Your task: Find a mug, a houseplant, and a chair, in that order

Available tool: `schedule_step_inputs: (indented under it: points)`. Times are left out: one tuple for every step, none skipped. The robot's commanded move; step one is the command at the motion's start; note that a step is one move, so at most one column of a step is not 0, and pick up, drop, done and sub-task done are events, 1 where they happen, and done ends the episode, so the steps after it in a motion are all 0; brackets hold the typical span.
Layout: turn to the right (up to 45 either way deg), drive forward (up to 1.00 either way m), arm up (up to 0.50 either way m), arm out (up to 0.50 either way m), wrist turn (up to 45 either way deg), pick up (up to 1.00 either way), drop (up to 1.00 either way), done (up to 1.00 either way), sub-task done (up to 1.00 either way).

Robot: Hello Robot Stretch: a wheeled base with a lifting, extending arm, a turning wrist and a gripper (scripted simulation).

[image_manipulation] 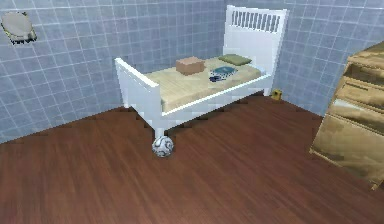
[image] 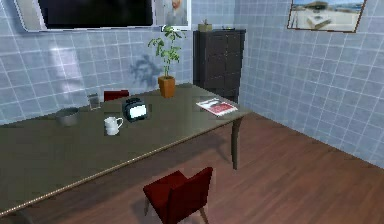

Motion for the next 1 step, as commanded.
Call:
schedule_step_inputs:
  points:
    - [0.0, 0.0, 0.0, 0.0, 0.0, 0.0, 0.0, 1.0, 0.0]
